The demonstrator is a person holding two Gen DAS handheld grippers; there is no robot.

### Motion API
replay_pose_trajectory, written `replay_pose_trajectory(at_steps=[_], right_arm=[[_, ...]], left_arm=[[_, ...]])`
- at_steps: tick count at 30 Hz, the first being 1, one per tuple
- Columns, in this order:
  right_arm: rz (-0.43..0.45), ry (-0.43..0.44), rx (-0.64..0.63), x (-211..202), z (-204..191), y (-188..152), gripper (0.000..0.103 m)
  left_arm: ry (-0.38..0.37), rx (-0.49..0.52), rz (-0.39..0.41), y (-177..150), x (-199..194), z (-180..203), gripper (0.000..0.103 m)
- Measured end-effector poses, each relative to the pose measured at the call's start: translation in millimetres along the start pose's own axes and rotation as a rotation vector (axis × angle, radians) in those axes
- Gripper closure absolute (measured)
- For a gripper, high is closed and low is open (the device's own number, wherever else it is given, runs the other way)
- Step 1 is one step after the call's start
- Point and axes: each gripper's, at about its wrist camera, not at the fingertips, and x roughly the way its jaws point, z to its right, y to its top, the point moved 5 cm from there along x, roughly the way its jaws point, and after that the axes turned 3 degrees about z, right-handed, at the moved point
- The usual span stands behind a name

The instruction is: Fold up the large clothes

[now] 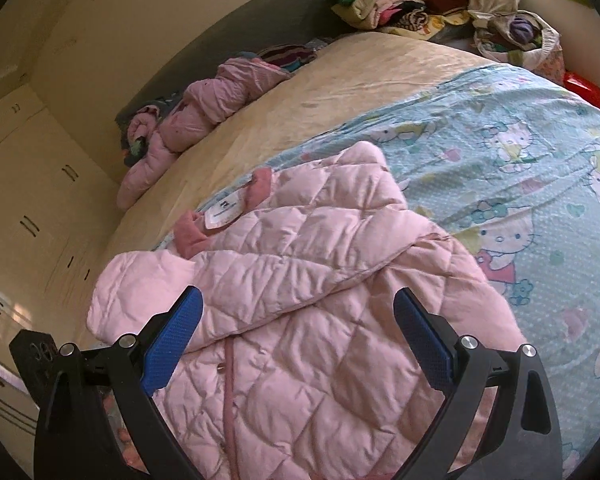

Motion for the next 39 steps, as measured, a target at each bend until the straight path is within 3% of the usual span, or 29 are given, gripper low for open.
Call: replay_pose_trajectory(at_steps=[2, 5, 10, 11, 13, 15, 19, 22, 27, 29, 31, 35, 39], right_arm=[[-0.01, 0.0, -0.003, 4, -2, -4, 0.007], [-0.024, 0.002, 0.0, 8, -4, -9, 0.007], [-0.017, 0.003, -0.01, 8, -7, -11, 0.007], [-0.019, 0.004, -0.012, 10, -7, -13, 0.007], [-0.026, 0.002, -0.016, 13, -8, -16, 0.007], [-0.032, 0.001, -0.018, 16, -8, -19, 0.007], [-0.033, 0.001, -0.013, 19, -5, -22, 0.007], [-0.038, 0.0, -0.007, 21, -2, -23, 0.007], [-0.038, -0.006, 0.019, 23, 6, -24, 0.007], [-0.036, -0.009, 0.031, 23, 9, -23, 0.007], [-0.034, -0.013, 0.046, 24, 14, -23, 0.007], [-0.035, -0.011, 0.057, 24, 17, -23, 0.007], [-0.03, -0.011, 0.053, 24, 18, -20, 0.007]], left_arm=[[0.034, -0.075, 0.082, 8, -12, -15, 0.009], [0.111, -0.073, 0.147, 20, -19, -31, 0.009], [0.1, -0.171, 0.206, 28, -25, -56, 0.013], [0.107, -0.163, 0.22, 32, -27, -57, 0.019], [0.118, -0.145, 0.258, 38, -31, -58, 0.067], [0.081, -0.14, 0.277, 43, -34, -57, 0.088], [-0.035, -0.084, 0.286, 50, -34, -37, 0.088], [-0.142, 0.013, 0.259, 47, -28, -5, 0.088], [-0.23, 0.118, 0.143, 25, -1, 39, 0.085], [-0.249, 0.151, 0.085, 14, 9, 51, 0.071], [-0.239, 0.21, 0.036, 4, 19, 61, 0.051], [-0.226, 0.277, -0.021, -14, 24, 71, 0.03], [-0.233, 0.278, -0.013, -12, 20, 68, 0.012]])
